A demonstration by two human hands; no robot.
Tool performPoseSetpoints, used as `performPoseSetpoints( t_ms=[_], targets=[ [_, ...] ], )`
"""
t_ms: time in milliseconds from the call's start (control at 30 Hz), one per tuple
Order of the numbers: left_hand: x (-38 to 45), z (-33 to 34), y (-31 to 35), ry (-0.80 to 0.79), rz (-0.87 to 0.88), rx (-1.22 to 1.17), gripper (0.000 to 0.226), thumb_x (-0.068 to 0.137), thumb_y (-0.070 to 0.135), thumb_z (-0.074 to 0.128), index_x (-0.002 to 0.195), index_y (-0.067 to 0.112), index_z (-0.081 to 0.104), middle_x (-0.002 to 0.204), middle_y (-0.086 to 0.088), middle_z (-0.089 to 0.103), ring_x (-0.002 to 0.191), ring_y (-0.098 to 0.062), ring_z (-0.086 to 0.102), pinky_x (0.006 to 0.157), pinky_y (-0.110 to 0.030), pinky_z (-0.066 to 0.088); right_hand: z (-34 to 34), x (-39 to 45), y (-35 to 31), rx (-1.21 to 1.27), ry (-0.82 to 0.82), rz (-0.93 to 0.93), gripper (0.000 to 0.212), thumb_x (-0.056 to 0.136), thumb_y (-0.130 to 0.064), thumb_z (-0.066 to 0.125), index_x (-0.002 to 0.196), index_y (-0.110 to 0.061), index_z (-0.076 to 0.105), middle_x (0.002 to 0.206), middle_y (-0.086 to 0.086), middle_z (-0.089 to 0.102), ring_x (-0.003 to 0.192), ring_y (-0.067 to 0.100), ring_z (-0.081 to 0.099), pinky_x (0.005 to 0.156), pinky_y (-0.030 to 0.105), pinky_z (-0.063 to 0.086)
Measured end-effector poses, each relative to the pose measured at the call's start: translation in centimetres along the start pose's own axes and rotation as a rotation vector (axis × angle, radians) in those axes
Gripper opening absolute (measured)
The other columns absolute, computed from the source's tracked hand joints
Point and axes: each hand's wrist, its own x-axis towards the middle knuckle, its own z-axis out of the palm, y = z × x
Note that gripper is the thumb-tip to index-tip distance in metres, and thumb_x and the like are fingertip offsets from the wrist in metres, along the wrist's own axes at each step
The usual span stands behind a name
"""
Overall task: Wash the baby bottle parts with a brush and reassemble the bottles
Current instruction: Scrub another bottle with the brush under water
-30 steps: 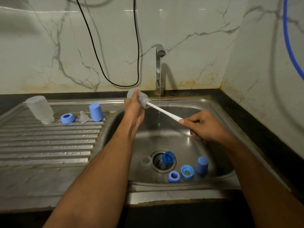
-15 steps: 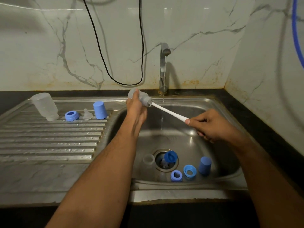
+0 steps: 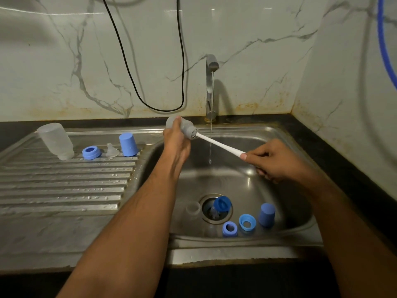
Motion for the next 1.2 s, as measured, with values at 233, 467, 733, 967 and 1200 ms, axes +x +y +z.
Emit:
performPoseSetpoints(
  t_ms=[233, 467, 733, 967, 1200],
  targets=[
    [-0.6, 0.1, 0.0, -0.003, -0.022, 0.006, 0.035, 0.104, 0.024, 0.052, 0.133, 0.005, 0.051, 0.091, -0.009, 0.058, 0.072, -0.015, 0.061, 0.068, -0.03, 0.057, 1.0, 0.4, -0.2, -0.04, 0.017, -0.023, 0.023, 0.098, -0.038, 0.062, 0.092, -0.019, 0.075, 0.056, 0.003, 0.057, 0.042, 0.009, 0.047, 0.04, 0.02, 0.04],
    [0.1, -0.8, 0.5, 0.065, -0.02, -0.113, 0.04, 0.103, 0.024, 0.054, 0.137, 0.004, 0.047, 0.098, -0.009, 0.061, 0.079, -0.015, 0.065, 0.067, -0.029, 0.058, -0.2, 0.1, 0.2, -0.023, -0.007, 0.003, 0.024, 0.096, -0.039, 0.066, 0.086, -0.02, 0.076, 0.048, -0.001, 0.055, 0.039, 0.007, 0.046, 0.04, 0.019, 0.039],
    [-0.2, -0.6, 0.4, 0.017, -0.048, -0.066, 0.027, 0.103, 0.025, 0.053, 0.124, 0.008, 0.054, 0.088, -0.007, 0.061, 0.072, -0.014, 0.063, 0.068, -0.03, 0.056, -0.2, 0.3, 0.5, -0.06, 0.031, -0.015, 0.021, 0.096, -0.037, 0.067, 0.101, -0.019, 0.078, 0.056, 0.003, 0.059, 0.044, 0.009, 0.049, 0.041, 0.019, 0.04],
    [-0.3, -1.5, 0.6, -0.022, -0.118, -0.013, 0.061, 0.092, 0.007, 0.067, 0.145, 0.012, 0.038, 0.13, -0.021, 0.052, 0.109, -0.034, 0.063, 0.074, -0.044, 0.061, 0.5, 0.8, 0.8, -0.246, 0.116, -0.097, 0.027, 0.095, -0.039, 0.068, 0.11, -0.018, 0.077, 0.068, 0.005, 0.068, 0.059, 0.015, 0.06, 0.056, 0.026, 0.044],
    [-0.7, -0.8, 0.9, 0.05, -0.136, 0.006, 0.093, 0.061, 0.047, 0.086, 0.135, 0.009, 0.045, 0.124, -0.019, 0.06, 0.108, -0.033, 0.066, 0.085, -0.051, 0.06, 1.4, 0.7, 0.3, -0.315, 0.109, -0.088, 0.027, 0.096, -0.039, 0.066, 0.111, -0.02, 0.076, 0.07, 0.001, 0.067, 0.063, 0.013, 0.06, 0.057, 0.023, 0.04]
  ],
)
